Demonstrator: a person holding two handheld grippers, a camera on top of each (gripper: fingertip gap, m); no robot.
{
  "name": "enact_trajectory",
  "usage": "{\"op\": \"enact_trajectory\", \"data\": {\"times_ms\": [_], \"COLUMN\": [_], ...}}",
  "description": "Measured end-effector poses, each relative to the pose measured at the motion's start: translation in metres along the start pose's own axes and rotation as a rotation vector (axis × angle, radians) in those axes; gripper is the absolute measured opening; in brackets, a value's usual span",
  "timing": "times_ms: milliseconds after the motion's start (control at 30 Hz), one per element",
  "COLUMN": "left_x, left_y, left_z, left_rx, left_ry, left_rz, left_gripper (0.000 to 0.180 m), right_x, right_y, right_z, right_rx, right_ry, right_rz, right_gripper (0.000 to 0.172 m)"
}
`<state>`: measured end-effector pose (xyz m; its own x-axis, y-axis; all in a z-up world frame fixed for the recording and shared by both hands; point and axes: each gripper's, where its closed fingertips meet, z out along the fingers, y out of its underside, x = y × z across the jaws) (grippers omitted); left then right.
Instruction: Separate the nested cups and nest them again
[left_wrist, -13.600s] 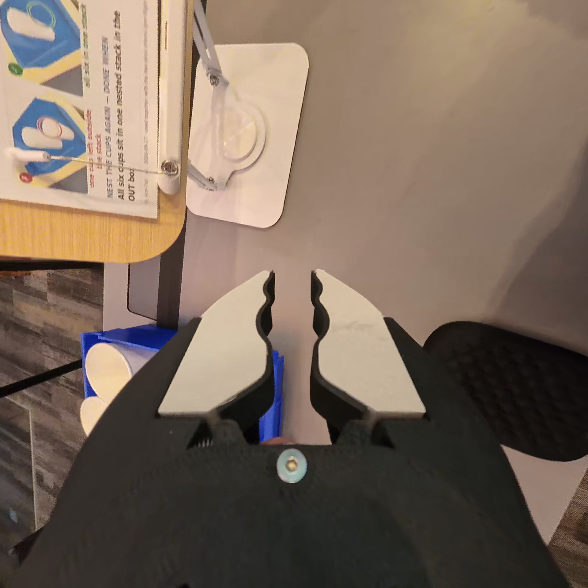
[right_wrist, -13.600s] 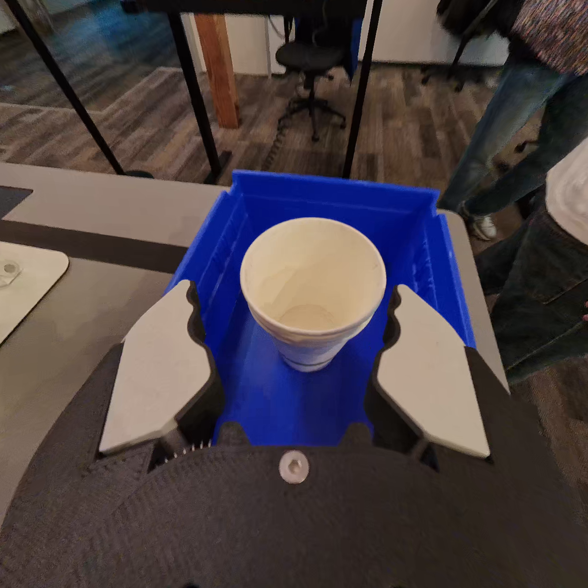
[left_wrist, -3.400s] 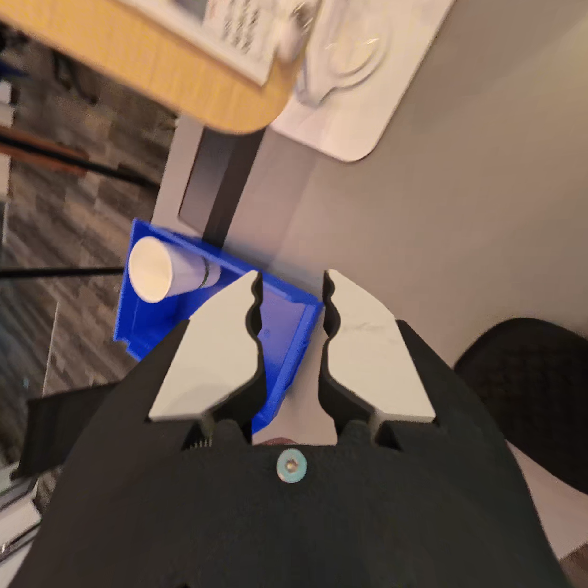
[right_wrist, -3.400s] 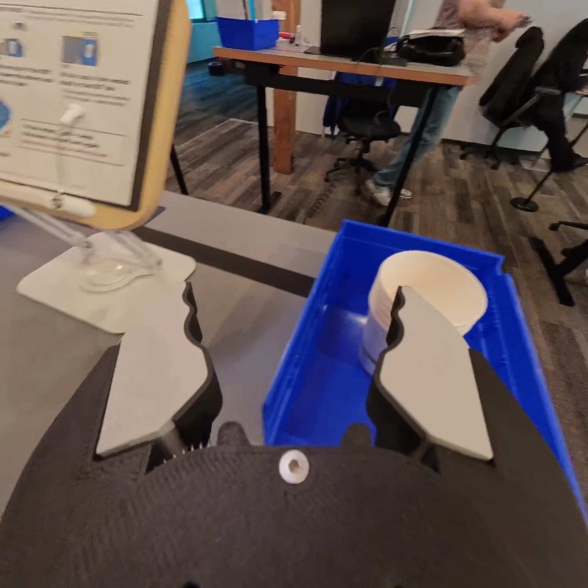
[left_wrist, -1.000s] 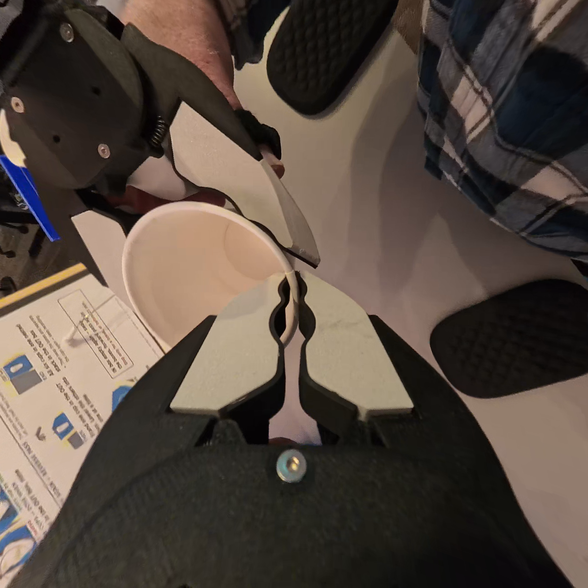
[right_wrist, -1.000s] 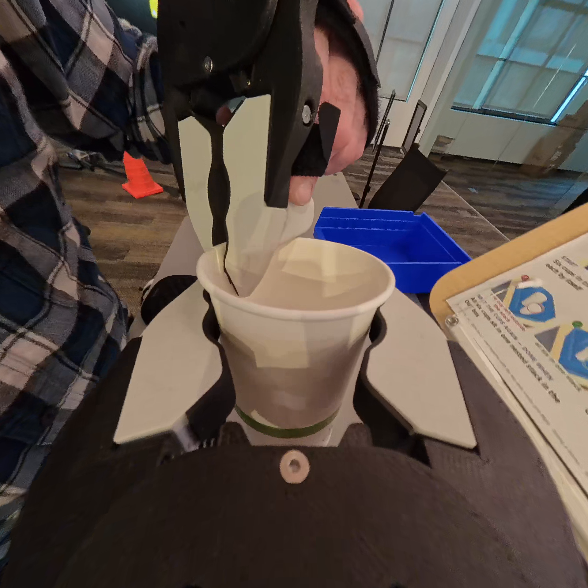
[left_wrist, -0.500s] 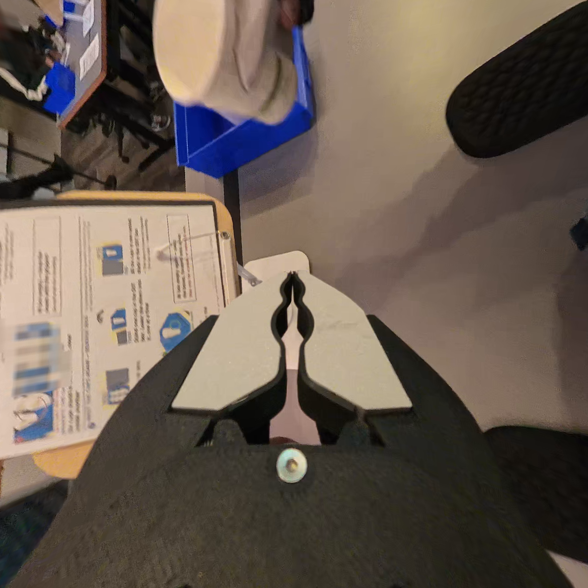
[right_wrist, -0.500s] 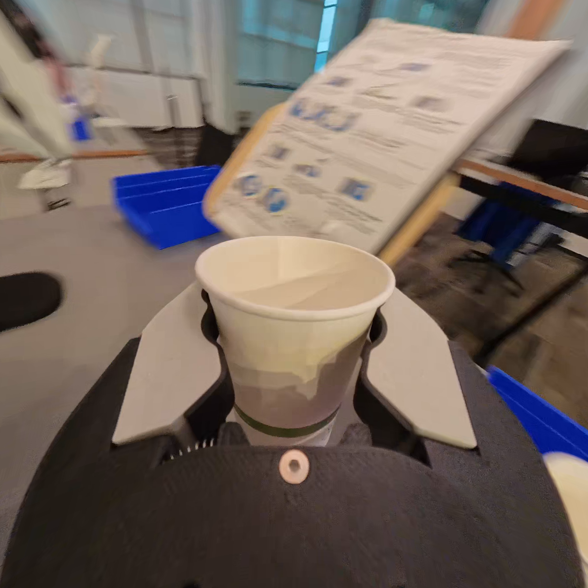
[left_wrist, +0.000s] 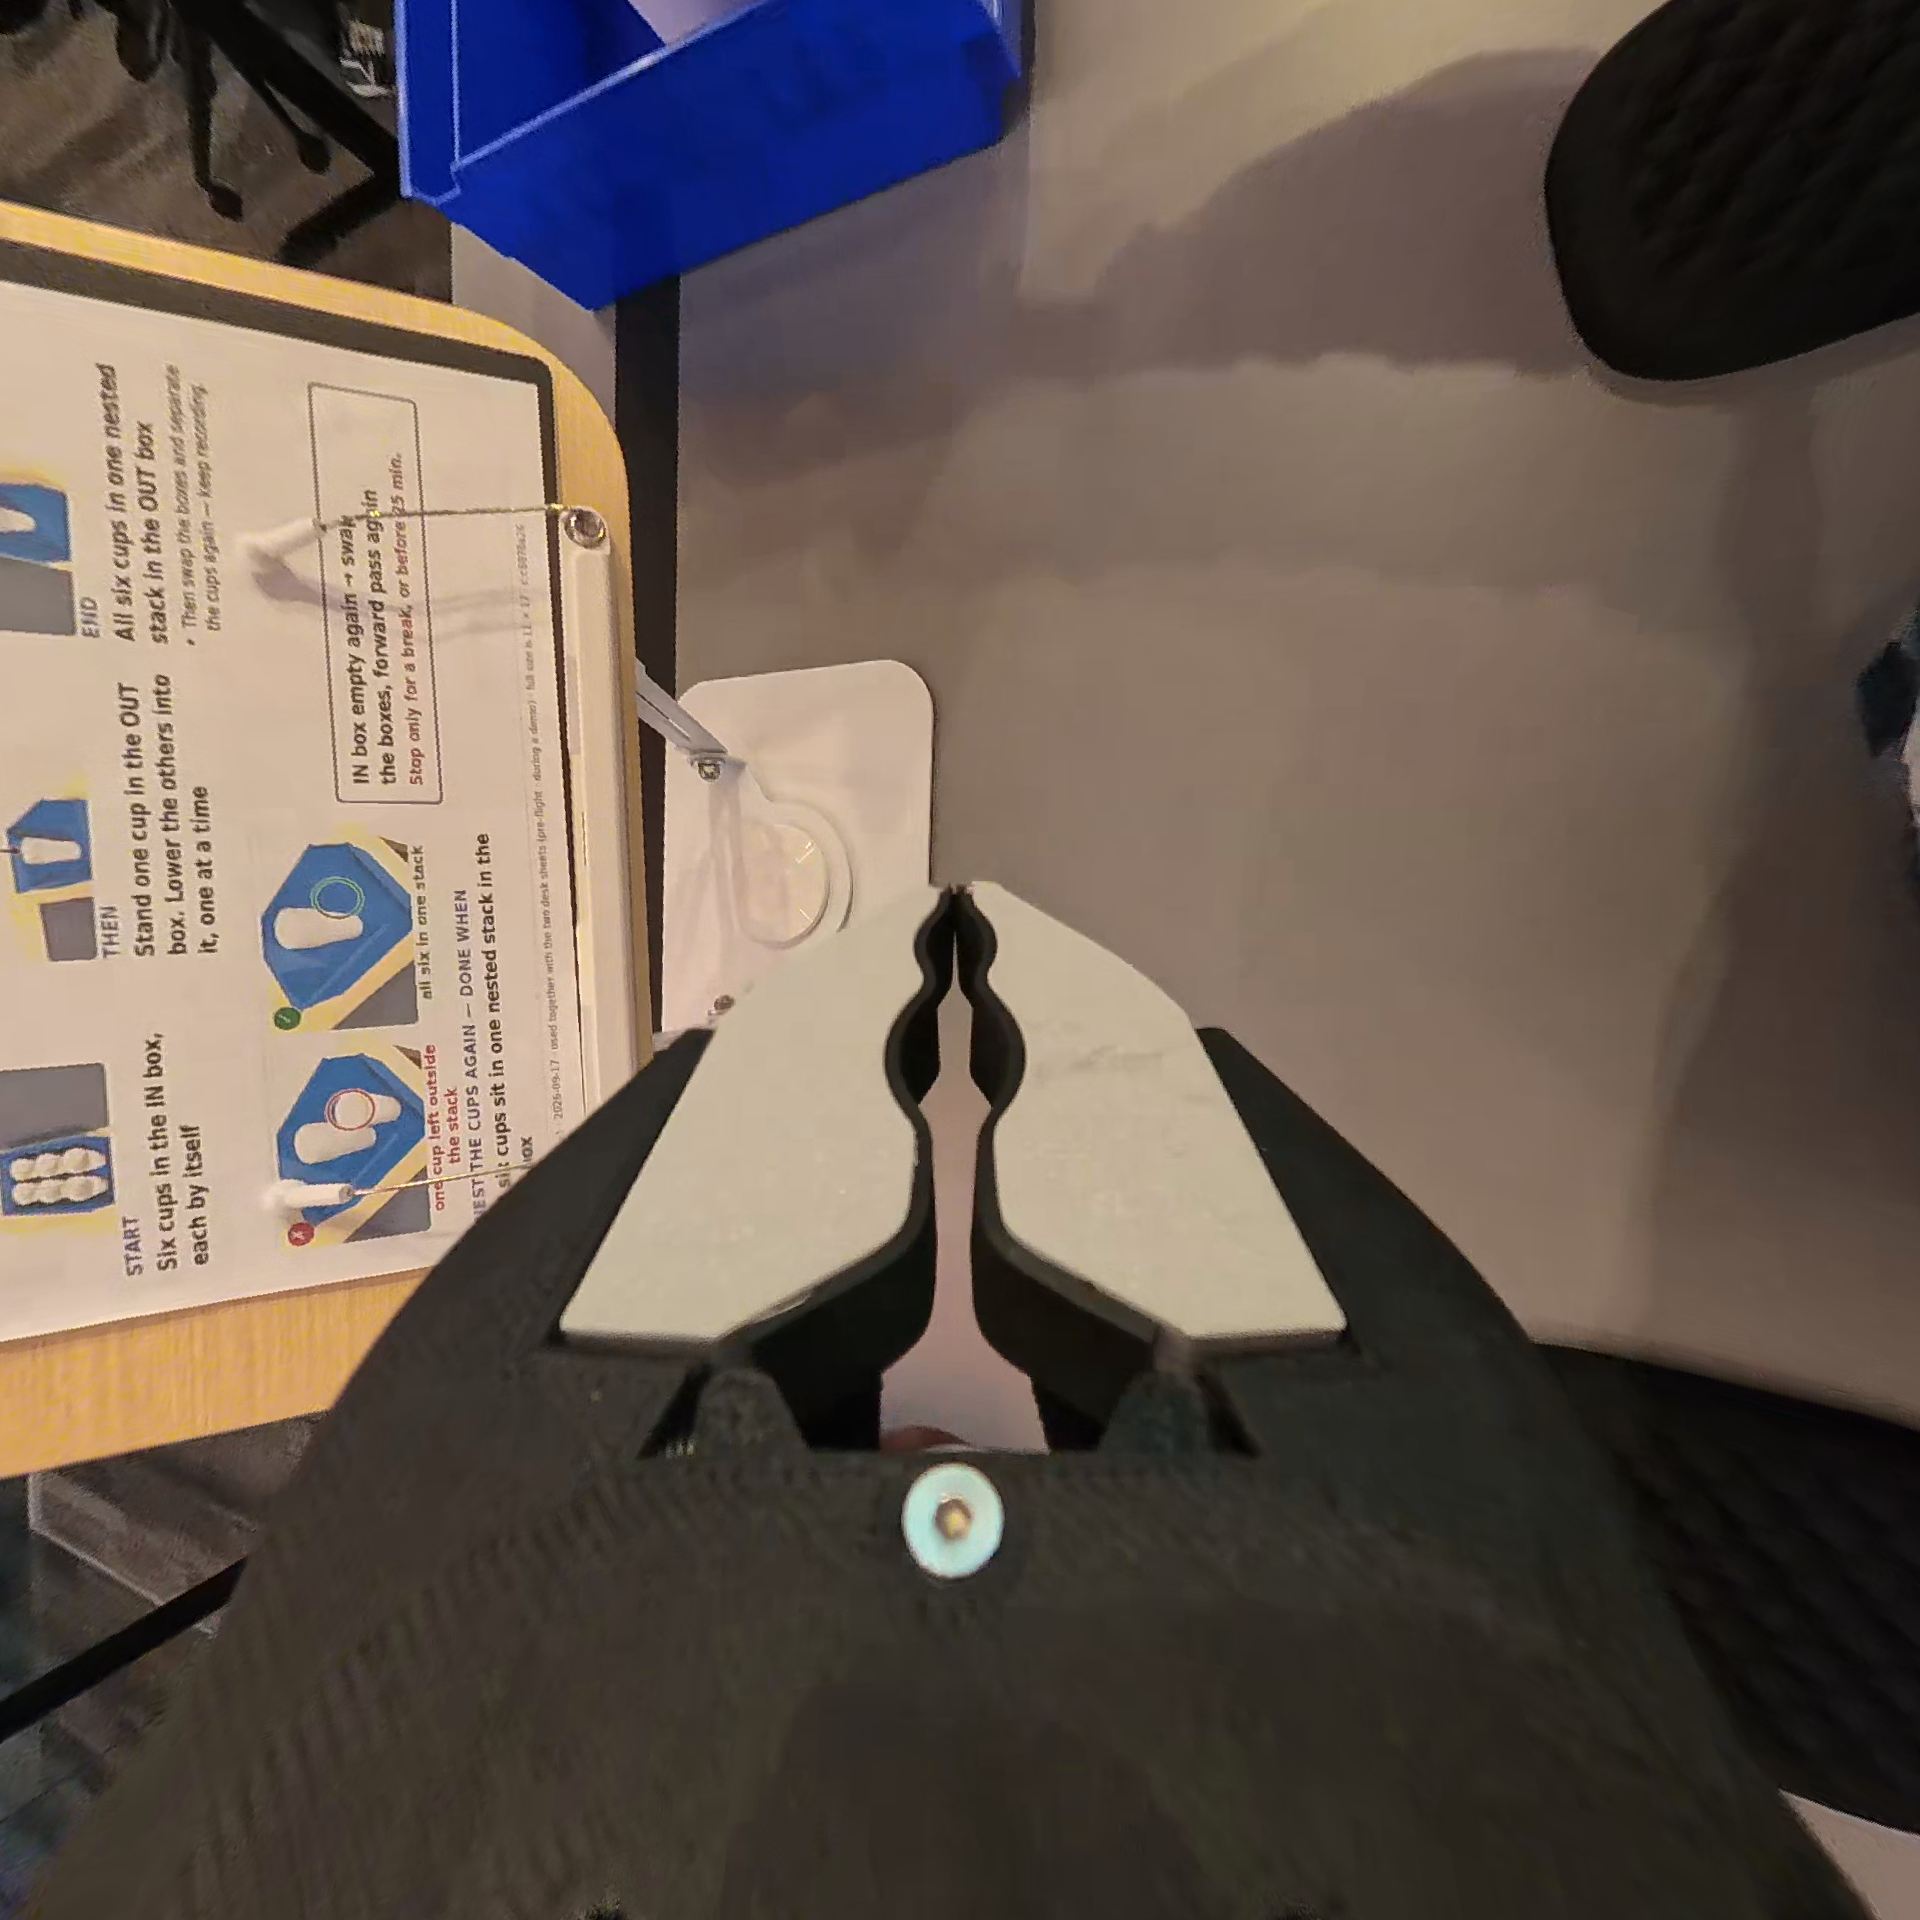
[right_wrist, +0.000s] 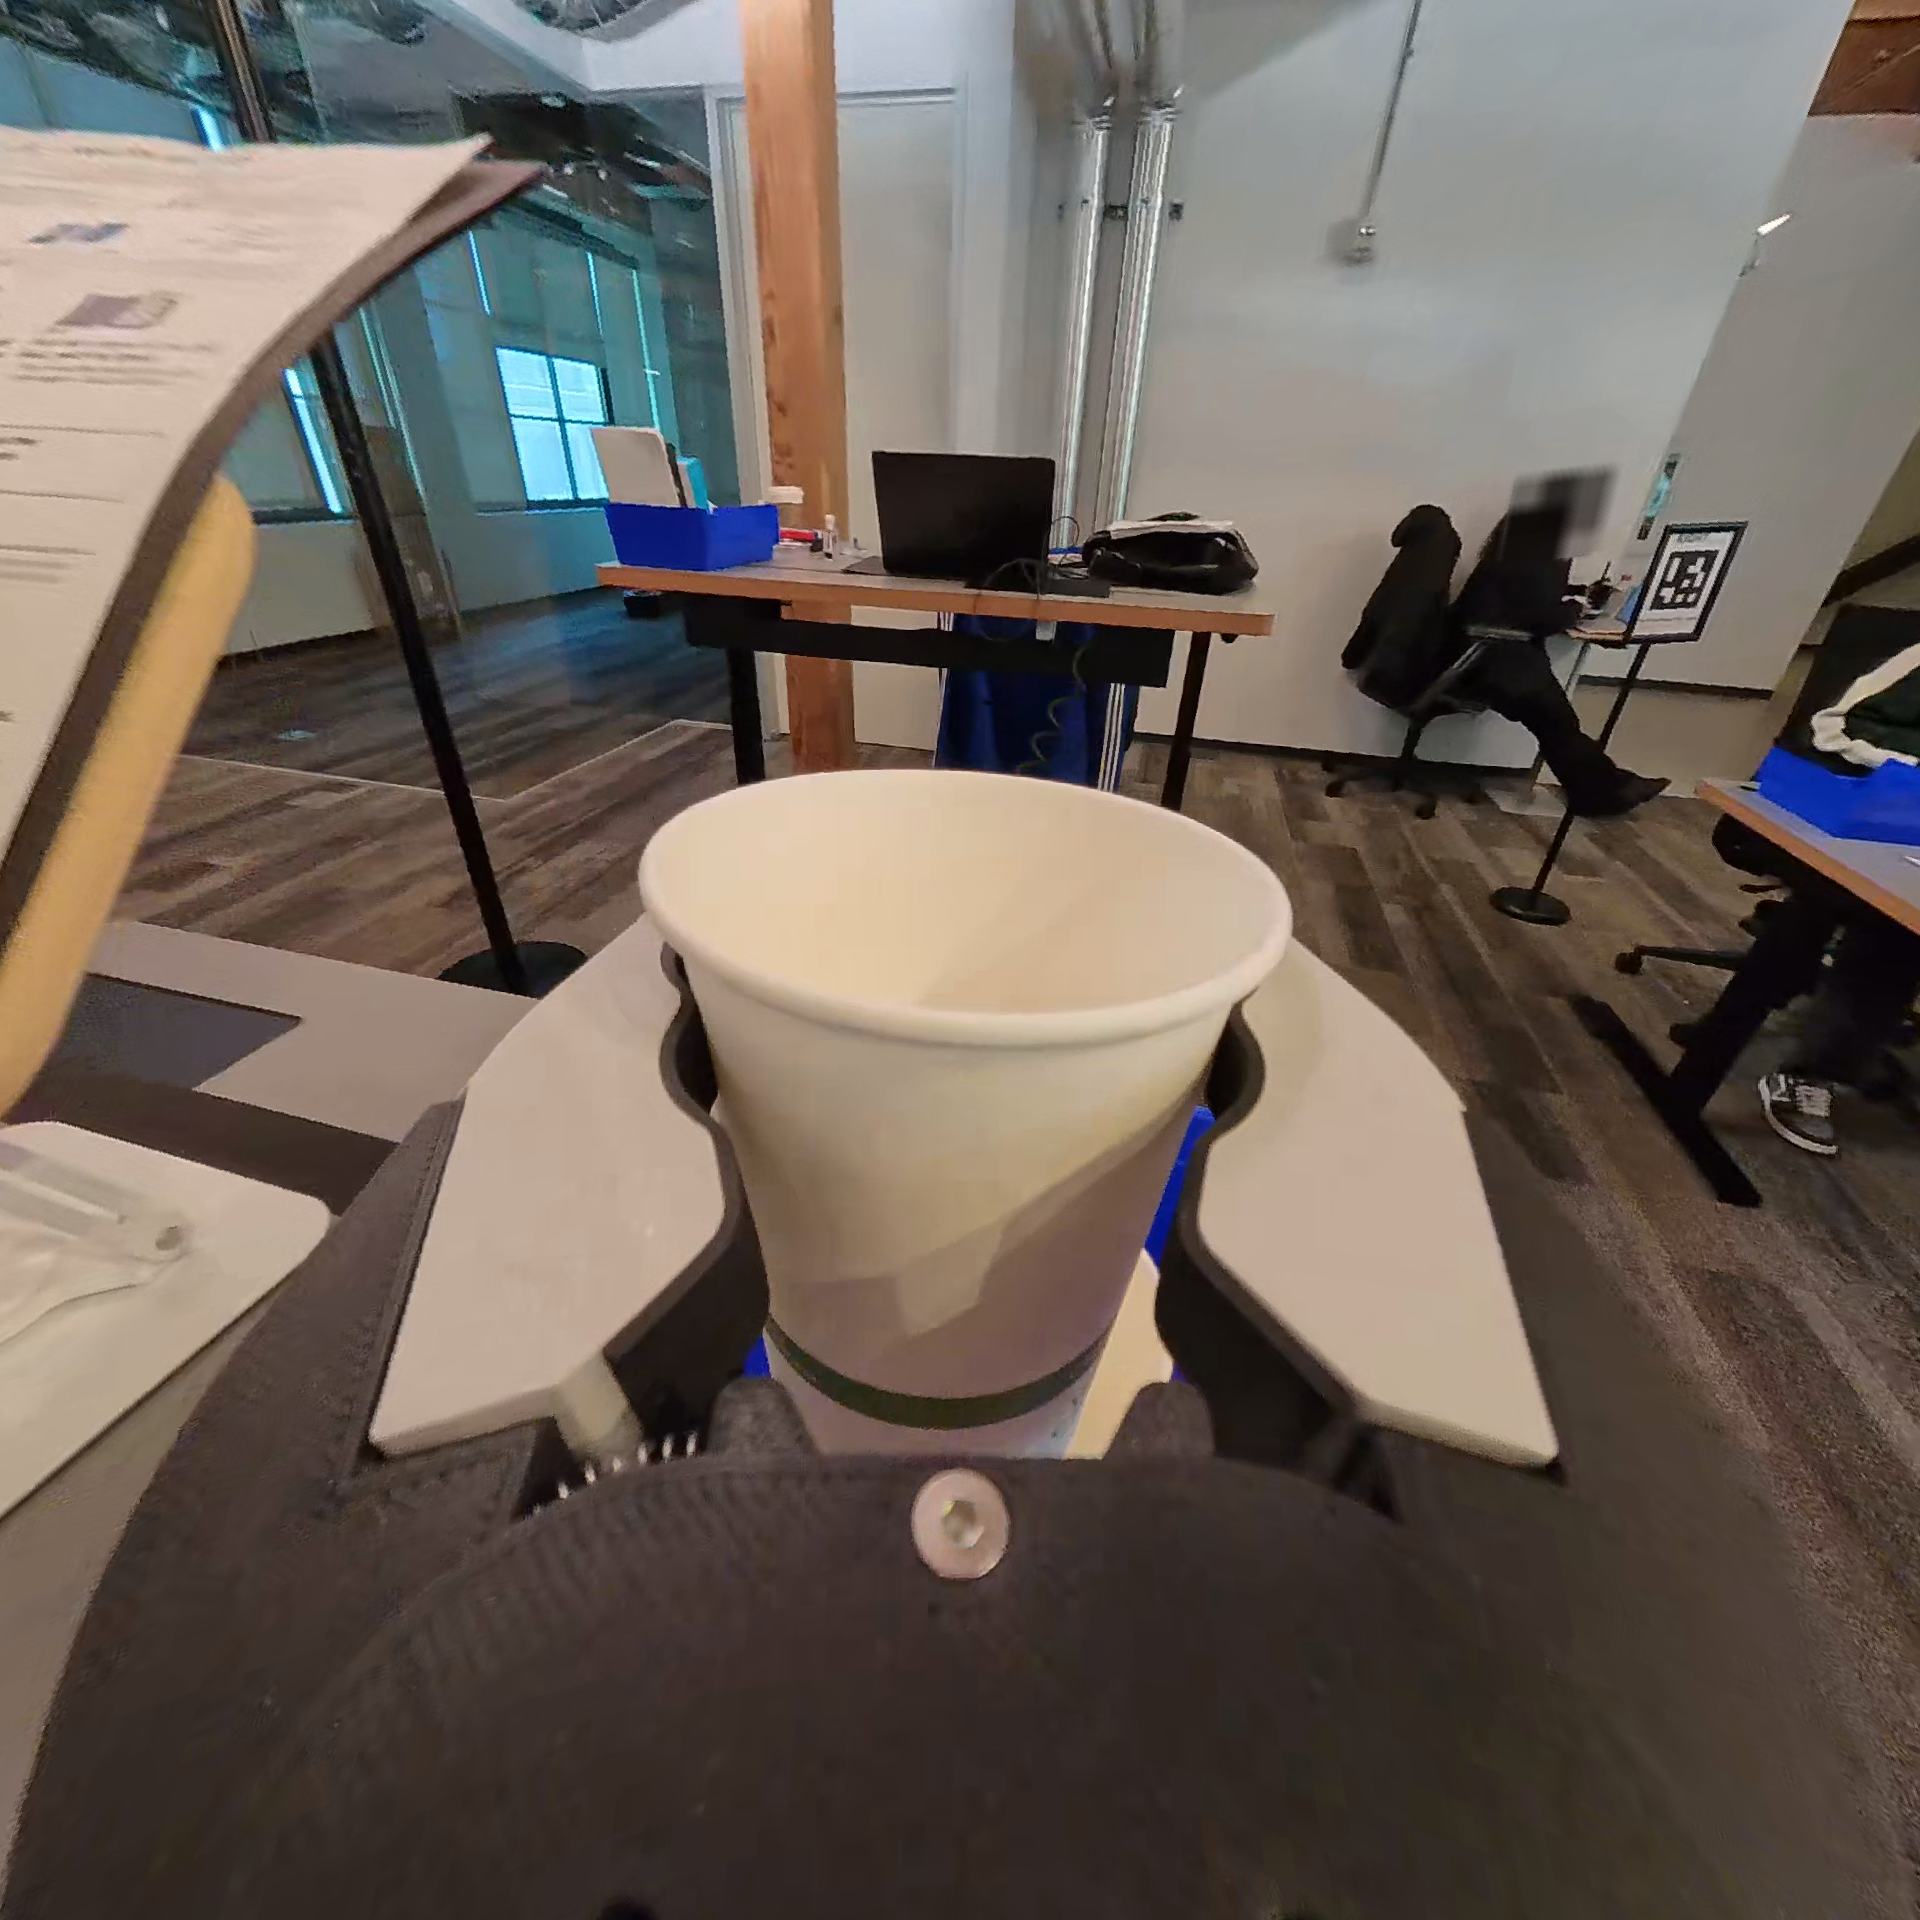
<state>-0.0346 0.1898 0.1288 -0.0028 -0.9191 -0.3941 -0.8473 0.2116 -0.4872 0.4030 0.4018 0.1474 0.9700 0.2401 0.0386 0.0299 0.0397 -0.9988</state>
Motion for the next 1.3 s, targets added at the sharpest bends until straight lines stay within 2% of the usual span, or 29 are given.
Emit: {"op": "enact_trajectory", "data": {"times_ms": [33,200,467,600,733,833,1033,1167,1300], "left_x": [-0.001,-0.006,-0.010,-0.009,-0.011,-0.014,-0.014,-0.008,0.004], "left_y": [0.001,0.005,0.006,0.010,0.013,0.014,0.017,0.017,0.023], "left_z": [0.002,0.011,0.017,0.016,0.012,0.007,-0.001,-0.002,0.006], "left_rx": [-0.003,-0.009,-0.004,-0.013,-0.010,-0.002,0.015,0.022,0.021], "left_ry": [0.004,0.018,0.032,0.031,0.008,-0.021,-0.066,-0.085,-0.075], "left_rz": [-0.003,-0.015,-0.016,-0.023,-0.049,-0.077,-0.132,-0.154,-0.192], "left_gripper": [0.000,0.000,0.000,0.000,0.000,0.004,0.011,0.016,0.018], "right_x": [0.002,0.010,0.008,0.009,0.009,0.003,-0.053,-0.111,-0.175], "right_y": [0.006,0.032,0.076,0.090,0.079,0.051,0.023,0.036,0.068], "right_z": [0.004,0.018,0.022,0.014,-0.003,-0.023,-0.080,-0.116,-0.145], "right_rx": [-0.008,-0.047,-0.224,-0.315,-0.322,-0.257,-0.224,-0.238,-0.262], "right_ry": [0.003,0.008,-0.010,0.000,0.039,0.056,0.005,-0.063,-0.153], "right_rz": [0.000,0.004,0.026,0.054,0.026,0.009,-0.050,-0.031,0.032], "right_gripper": [0.096,0.096,0.100,0.117,0.126,0.125,0.123,0.120,0.116]}}
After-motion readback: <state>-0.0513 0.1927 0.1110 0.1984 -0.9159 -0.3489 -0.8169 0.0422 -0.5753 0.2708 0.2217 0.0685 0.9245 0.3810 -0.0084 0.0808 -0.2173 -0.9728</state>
